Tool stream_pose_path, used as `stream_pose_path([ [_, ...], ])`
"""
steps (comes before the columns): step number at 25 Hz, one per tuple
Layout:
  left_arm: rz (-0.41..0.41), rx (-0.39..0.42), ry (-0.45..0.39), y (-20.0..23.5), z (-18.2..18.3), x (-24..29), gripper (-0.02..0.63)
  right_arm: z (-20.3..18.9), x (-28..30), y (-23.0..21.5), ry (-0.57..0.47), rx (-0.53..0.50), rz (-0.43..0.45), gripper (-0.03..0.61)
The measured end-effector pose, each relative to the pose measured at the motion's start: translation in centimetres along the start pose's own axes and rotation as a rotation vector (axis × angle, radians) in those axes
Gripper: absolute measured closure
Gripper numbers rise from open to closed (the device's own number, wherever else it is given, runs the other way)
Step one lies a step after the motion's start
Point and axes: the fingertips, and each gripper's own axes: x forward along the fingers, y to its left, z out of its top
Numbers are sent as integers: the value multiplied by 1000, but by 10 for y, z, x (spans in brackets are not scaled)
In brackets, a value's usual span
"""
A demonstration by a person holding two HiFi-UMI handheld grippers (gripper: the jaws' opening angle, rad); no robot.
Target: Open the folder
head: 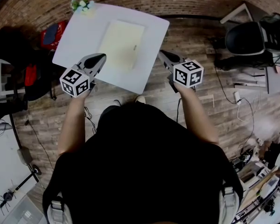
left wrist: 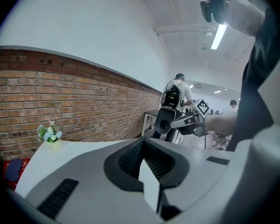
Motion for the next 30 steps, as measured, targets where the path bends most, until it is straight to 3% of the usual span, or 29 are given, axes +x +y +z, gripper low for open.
stream_pose_path([
  [8,-35,3,3,-6,-5,-1,602,-8,-4,7,5,10,-22,554],
  [15,-64,-2,-12,15,-4,-11,601,-8,2,16,4,28,-62,554],
  [30,-172,9,46,50,-14,-7,601,-12,27,28,7,87,-147,555],
])
